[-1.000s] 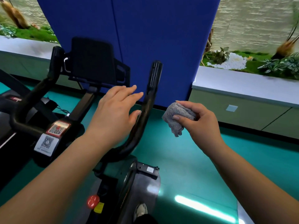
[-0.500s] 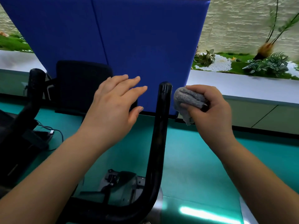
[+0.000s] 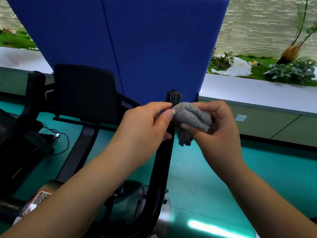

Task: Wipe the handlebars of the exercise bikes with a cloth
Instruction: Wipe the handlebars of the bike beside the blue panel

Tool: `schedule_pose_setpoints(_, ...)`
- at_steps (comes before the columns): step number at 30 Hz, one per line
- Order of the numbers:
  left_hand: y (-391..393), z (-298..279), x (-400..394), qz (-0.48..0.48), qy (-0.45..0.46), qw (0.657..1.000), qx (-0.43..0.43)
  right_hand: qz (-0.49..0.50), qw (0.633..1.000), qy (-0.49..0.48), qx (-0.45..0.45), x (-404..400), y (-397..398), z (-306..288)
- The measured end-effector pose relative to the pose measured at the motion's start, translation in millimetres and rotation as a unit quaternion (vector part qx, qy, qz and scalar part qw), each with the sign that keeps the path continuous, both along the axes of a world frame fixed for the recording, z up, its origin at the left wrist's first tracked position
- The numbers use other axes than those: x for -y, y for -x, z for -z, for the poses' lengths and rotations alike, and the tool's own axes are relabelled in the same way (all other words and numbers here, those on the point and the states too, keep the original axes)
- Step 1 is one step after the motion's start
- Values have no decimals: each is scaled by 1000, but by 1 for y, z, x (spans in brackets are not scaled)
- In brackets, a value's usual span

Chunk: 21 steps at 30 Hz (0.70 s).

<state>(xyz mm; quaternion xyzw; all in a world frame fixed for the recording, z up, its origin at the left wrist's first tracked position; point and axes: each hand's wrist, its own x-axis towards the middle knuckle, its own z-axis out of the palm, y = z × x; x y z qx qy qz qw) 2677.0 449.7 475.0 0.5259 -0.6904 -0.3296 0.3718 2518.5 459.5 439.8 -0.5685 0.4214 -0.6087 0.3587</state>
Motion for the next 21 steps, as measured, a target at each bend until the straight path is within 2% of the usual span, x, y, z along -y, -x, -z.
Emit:
schedule_pose_setpoints(4,-2,1,0,14,-75,990,-118,-50,999,-1,4,-4,4,4)
schedule_pose_setpoints(8,-7,7,-1,58,-77,986,-136,-79,996,-20,-30,-2,10,2)
schedule_pose_setpoints(12,-12,10,0,116,-84,979,-142,-150,987,-51,-15,-2,11,1)
schedule_pose_setpoints(15,-13,10,1,144,-61,982,-109,-152,986,-51,-33,-2,12,-1)
schedule_pose_setpoints(19,-10,8,5,130,-40,989,-54,-134,990,-26,-20,1,14,-1)
schedule_pose_setpoints(21,-12,5,8,104,1,994,14,-113,993,-24,5,3,12,0)
